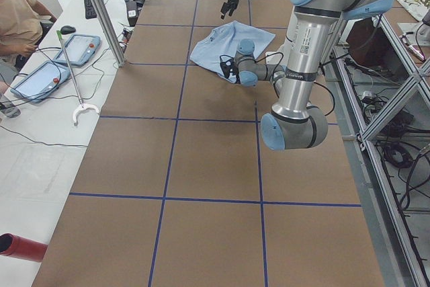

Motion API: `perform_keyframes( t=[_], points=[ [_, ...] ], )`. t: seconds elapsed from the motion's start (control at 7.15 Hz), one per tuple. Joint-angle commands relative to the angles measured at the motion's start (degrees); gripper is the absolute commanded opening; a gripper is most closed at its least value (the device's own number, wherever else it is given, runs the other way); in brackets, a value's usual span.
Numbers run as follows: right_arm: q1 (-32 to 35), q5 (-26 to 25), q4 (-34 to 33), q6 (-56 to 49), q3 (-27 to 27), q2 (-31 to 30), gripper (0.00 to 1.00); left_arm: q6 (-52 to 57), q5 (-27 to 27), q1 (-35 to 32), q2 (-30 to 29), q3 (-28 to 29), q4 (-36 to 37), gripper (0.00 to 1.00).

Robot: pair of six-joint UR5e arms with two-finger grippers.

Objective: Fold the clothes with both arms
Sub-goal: 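Grasp opposite corners of the folded shirt with both grippers, then pull the shirt corner away from the robot with the left gripper while the right holds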

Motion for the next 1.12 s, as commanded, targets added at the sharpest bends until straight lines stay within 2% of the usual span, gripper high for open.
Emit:
perform_keyframes(
  t=[0.0,0.42,0.56,0.7,0.98],
  points=[
    [0.02,0.12,-0.02,-0.03,0.49,-0.16,1.00,0.00,0.01,0.14,-0.31,0.56,0.04,0.56],
    [0.02,0.90,-0.02,0.06,1.02,-0.25,1.00,0.00,0.01,0.06,-0.31,0.91,0.04,0.52],
    [0.02,1.17,-0.02,0.06,1.28,-0.25,1.00,-0.17,0.01,0.06,-0.31,0.91,0.04,0.41],
    [0.02,1.17,-0.02,0.06,1.28,-0.25,1.00,-0.35,0.01,0.06,-0.40,0.73,0.04,0.04],
    [0.02,1.61,-0.02,0.14,1.37,-0.25,1.00,-0.18,0.01,-0.03,-0.31,0.30,0.04,0.00]
  ],
)
